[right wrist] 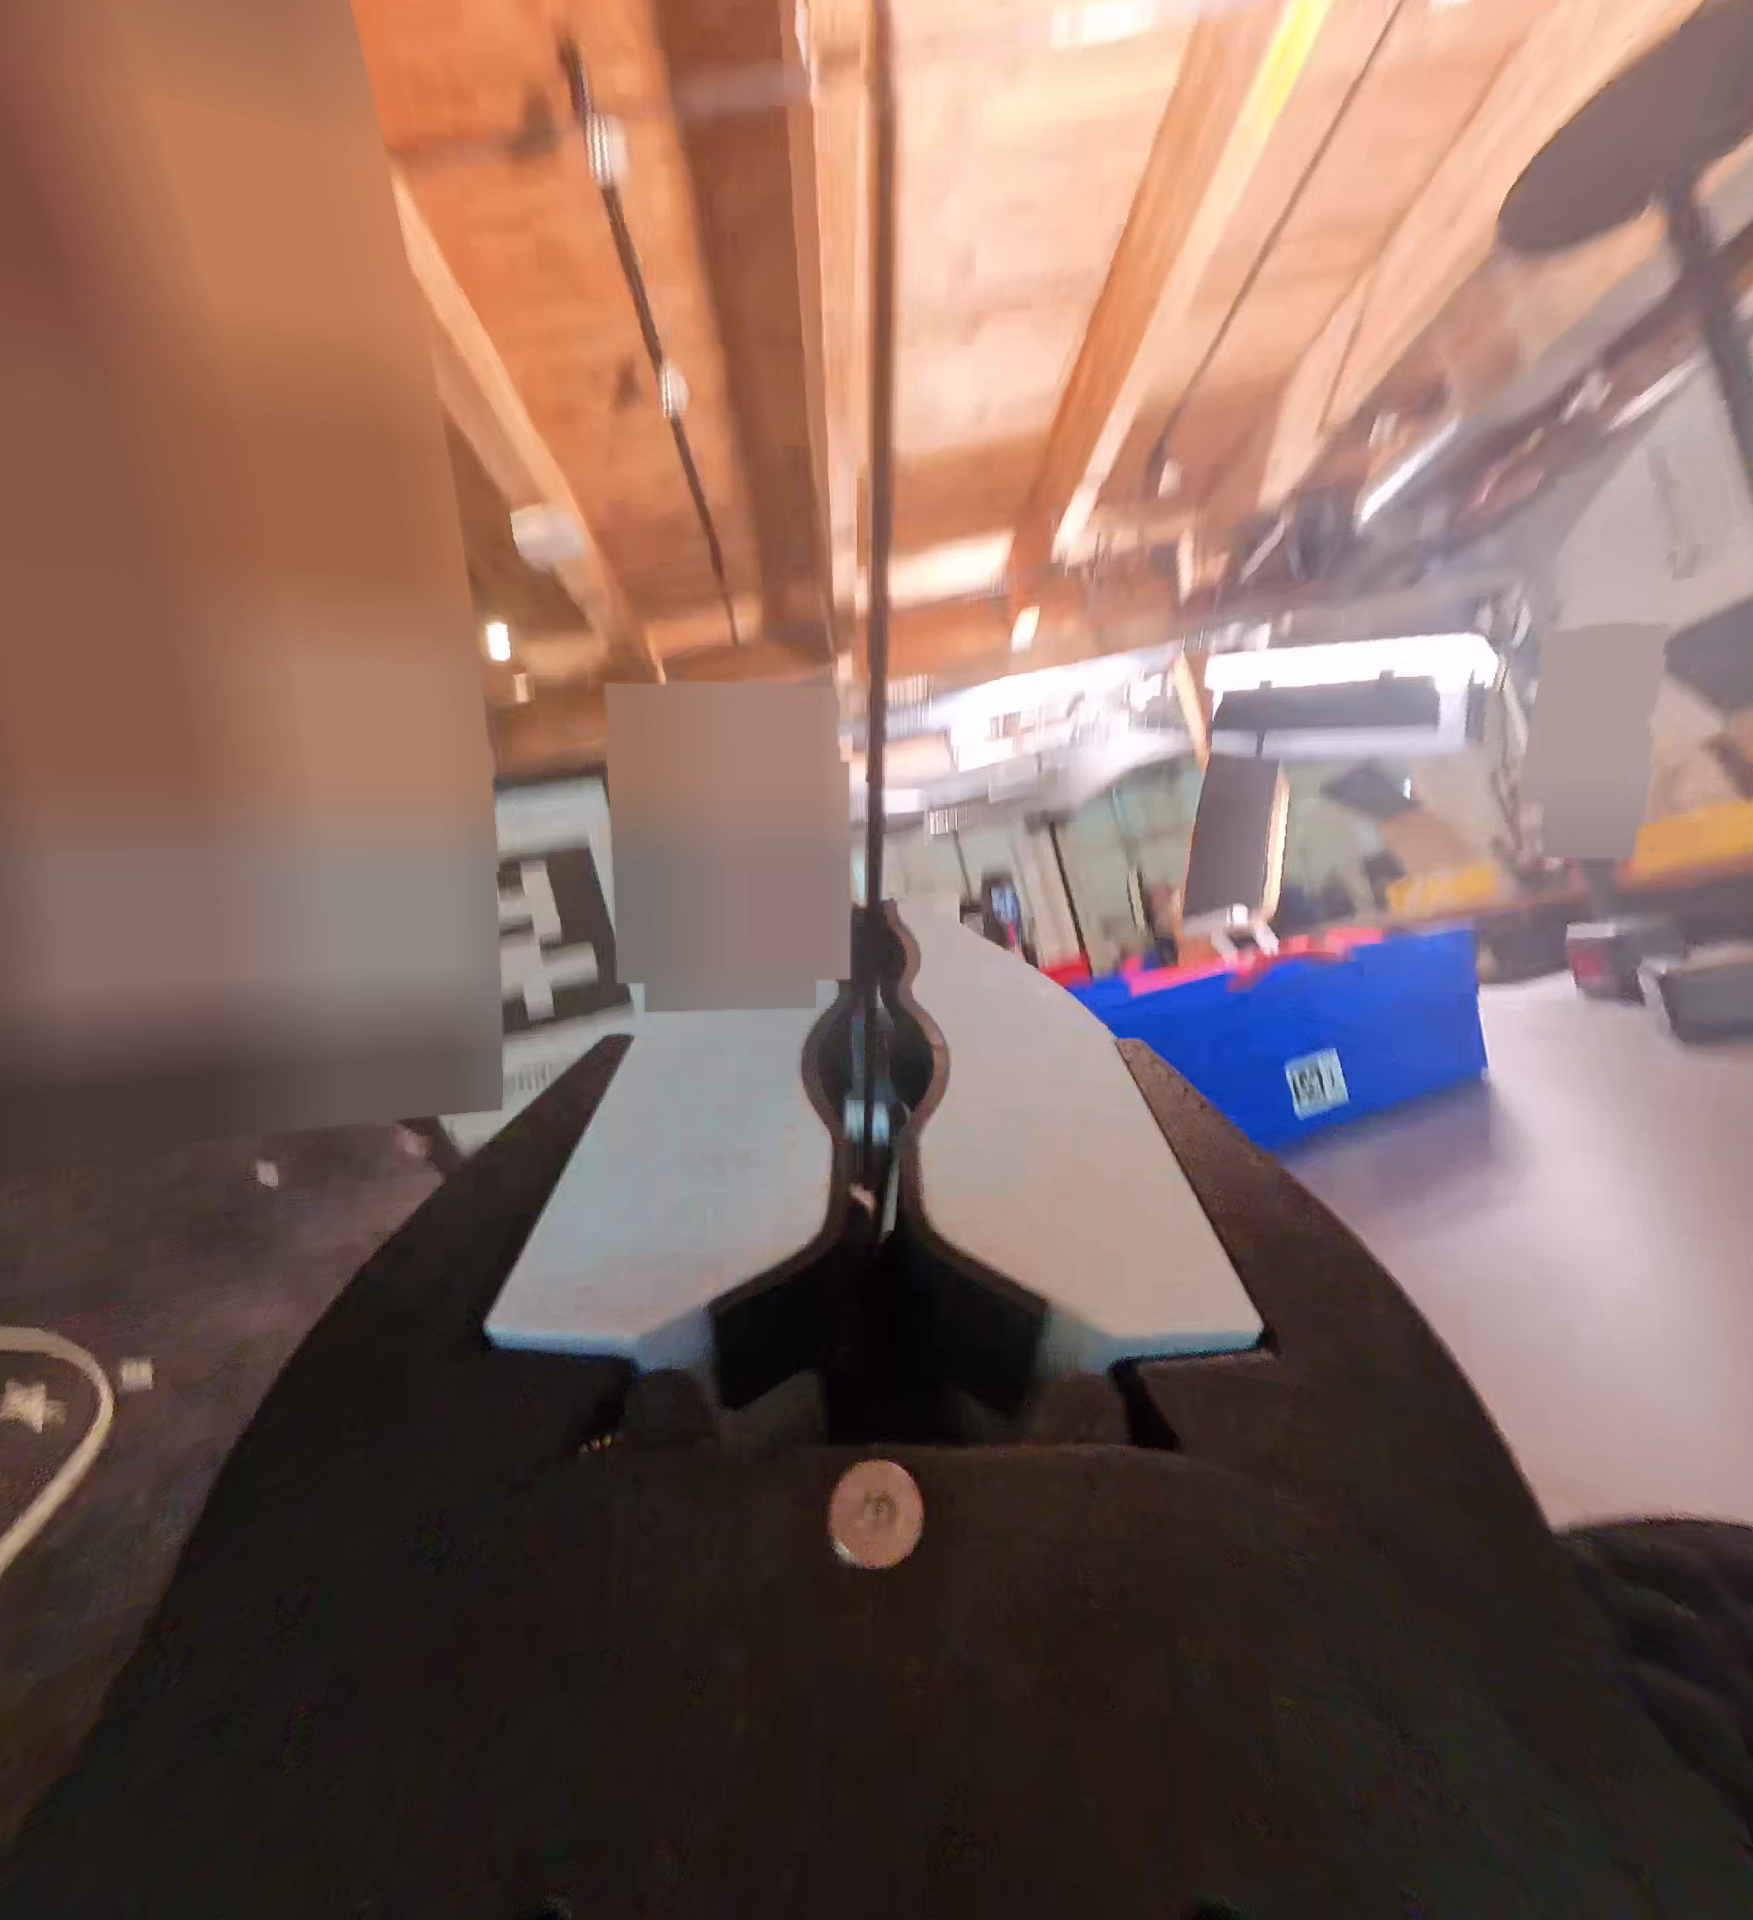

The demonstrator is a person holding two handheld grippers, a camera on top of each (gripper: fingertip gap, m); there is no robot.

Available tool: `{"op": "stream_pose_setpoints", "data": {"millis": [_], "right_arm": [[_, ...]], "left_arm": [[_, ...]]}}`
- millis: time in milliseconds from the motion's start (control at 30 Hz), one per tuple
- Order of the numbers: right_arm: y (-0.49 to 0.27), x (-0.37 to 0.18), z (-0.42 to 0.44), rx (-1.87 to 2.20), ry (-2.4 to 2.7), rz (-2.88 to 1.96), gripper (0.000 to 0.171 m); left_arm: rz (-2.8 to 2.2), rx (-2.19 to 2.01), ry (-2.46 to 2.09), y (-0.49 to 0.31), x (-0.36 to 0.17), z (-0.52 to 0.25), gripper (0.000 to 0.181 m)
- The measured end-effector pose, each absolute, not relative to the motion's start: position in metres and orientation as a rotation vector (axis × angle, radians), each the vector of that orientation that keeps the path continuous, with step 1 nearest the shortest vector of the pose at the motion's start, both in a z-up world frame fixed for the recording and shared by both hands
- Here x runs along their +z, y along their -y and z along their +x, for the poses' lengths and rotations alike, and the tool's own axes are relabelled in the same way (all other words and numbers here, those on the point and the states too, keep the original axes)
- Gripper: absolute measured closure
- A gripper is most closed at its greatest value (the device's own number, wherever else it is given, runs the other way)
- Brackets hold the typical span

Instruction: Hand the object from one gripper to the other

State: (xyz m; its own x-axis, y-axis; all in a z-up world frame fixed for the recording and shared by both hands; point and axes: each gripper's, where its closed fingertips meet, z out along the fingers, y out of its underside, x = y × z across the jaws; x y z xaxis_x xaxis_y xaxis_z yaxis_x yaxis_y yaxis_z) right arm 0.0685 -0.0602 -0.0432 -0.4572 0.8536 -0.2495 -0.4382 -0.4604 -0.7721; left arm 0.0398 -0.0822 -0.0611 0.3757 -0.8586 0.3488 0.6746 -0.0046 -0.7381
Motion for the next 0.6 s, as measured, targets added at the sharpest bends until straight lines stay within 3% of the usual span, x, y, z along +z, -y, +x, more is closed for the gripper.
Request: {"op": "stream_pose_setpoints", "data": {"millis": [67, 200, 233, 300, 333, 500, 600], "right_arm": [[0.051, -0.035, 0.076, 2.098, 0.59, -0.764, 0.169], [0.06, -0.048, 0.058, 2.2, 0.518, -0.824, 0.169], [0.066, -0.051, 0.051, 2.204, 0.544, -0.844, 0.169], [0.072, -0.057, 0.042, 2.195, 0.585, -0.885, 0.169], [0.073, -0.059, 0.038, 2.18, 0.609, -0.91, 0.169], [0.052, -0.052, 0.055, 2.155, 0.496, -0.872, 0.158], [0.043, -0.055, 0.062, 2.141, 0.471, -0.864, 0.169]], "left_arm": [[-0.968, -1.222, -0.168, 0.078, -0.065, 0.039, 0.139], [-0.961, -1.264, -0.162, 0.077, -0.073, 0.05, 0.136], [-0.959, -1.259, -0.161, 0.077, -0.073, 0.05, 0.141], [-0.914, -1.214, -0.153, 0.081, -0.068, 0.04, 0.173], [-0.926, -1.165, -0.127, 0.078, -0.069, 0.034, 0.179], [-0.871, -1.164, -0.053, 0.08, -0.063, 0.011, 0.18], [-0.876, -1.142, -0.034, 0.078, -0.064, 0.008, 0.18]]}}
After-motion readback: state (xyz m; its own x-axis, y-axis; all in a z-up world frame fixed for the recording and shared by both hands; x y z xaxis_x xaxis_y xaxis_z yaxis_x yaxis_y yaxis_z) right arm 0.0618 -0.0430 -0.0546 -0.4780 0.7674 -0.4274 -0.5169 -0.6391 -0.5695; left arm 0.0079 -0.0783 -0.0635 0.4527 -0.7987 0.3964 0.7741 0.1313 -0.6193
